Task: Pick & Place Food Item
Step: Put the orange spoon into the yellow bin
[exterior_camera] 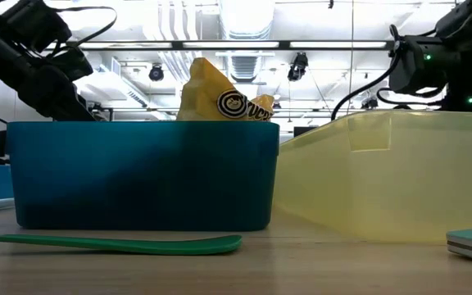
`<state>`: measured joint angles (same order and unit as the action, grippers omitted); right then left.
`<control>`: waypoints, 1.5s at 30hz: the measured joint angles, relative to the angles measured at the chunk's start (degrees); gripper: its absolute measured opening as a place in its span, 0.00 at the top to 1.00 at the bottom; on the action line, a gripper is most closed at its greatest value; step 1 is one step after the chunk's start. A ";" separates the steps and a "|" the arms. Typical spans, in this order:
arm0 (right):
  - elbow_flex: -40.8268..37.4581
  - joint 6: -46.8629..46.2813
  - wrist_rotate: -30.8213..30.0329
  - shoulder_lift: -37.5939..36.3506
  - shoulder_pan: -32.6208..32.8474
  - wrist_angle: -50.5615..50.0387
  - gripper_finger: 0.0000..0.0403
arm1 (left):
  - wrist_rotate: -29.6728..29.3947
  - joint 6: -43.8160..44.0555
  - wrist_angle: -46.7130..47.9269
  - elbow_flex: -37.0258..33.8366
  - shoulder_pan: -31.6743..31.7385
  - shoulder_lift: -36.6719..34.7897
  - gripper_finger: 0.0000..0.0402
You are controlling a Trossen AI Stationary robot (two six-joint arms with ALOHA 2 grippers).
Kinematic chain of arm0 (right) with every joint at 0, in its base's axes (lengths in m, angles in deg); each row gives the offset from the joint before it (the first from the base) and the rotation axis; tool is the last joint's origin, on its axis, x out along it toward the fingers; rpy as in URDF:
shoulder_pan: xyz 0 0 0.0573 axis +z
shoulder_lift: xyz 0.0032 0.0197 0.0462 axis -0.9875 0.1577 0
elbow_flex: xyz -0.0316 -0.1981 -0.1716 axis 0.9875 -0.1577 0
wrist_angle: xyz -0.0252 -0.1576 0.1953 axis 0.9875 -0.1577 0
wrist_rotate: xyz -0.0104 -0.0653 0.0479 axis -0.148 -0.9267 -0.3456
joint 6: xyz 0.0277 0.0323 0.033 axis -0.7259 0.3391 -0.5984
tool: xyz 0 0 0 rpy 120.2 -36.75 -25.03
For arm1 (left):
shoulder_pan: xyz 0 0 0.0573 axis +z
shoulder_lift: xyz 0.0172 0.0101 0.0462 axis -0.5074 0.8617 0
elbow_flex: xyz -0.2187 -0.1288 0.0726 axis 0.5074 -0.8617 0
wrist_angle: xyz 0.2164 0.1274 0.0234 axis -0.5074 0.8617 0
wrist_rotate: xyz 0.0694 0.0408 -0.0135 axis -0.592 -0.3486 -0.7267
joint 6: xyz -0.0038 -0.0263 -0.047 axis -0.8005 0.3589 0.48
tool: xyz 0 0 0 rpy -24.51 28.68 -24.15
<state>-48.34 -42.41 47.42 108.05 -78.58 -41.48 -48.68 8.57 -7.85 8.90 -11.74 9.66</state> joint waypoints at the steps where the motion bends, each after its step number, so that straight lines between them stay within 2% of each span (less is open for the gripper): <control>1: 0.00 -0.23 0.06 0.00 -0.02 0.04 0.63 | 0.00 0.00 0.00 0.00 0.01 0.01 0.16; 5: -0.02 -1.96 0.28 0.05 0.00 0.30 0.69 | 0.00 0.01 0.00 0.00 -0.01 0.01 0.16; 15: -0.04 -2.25 0.53 0.07 0.00 0.87 0.96 | 0.00 0.02 0.00 0.00 0.00 0.01 0.16; 32: 0.03 -2.50 0.46 0.09 0.00 1.01 0.95 | 0.01 0.00 0.00 0.02 -0.01 0.02 0.16; 38: 1.80 -8.08 -0.90 0.15 0.00 1.48 0.95 | 0.01 0.02 0.00 0.01 0.00 0.01 0.16; 45: 3.60 -8.53 -2.24 0.15 0.02 0.49 0.95 | 0.01 0.02 0.00 0.00 0.01 0.01 0.16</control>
<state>-44.74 -50.93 45.18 108.20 -78.56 -40.99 -48.66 8.59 -7.85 8.90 -11.73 9.67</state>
